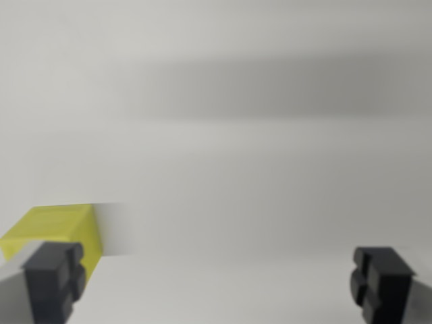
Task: Pick yellow cube
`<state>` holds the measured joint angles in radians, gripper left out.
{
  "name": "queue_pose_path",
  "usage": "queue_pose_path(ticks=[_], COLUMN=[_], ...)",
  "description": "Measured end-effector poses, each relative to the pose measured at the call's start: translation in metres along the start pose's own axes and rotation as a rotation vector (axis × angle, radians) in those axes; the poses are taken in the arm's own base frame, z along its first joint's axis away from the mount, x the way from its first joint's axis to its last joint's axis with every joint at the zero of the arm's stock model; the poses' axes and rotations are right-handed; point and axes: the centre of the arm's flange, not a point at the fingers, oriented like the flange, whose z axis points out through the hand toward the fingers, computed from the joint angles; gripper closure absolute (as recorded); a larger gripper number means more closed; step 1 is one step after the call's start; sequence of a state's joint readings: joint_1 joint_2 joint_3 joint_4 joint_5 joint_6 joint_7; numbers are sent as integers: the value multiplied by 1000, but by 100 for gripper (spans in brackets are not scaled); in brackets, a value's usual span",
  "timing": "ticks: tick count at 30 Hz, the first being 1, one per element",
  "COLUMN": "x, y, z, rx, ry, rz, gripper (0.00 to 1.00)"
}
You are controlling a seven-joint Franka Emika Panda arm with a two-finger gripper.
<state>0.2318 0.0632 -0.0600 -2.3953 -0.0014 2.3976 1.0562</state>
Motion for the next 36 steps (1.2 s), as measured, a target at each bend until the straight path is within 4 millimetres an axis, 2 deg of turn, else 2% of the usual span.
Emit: queue_pose_path(ticks=[36], x=[-110], y=[-9], z=[76], rx=[33], ry=[17], rz=[-21], gripper=[0])
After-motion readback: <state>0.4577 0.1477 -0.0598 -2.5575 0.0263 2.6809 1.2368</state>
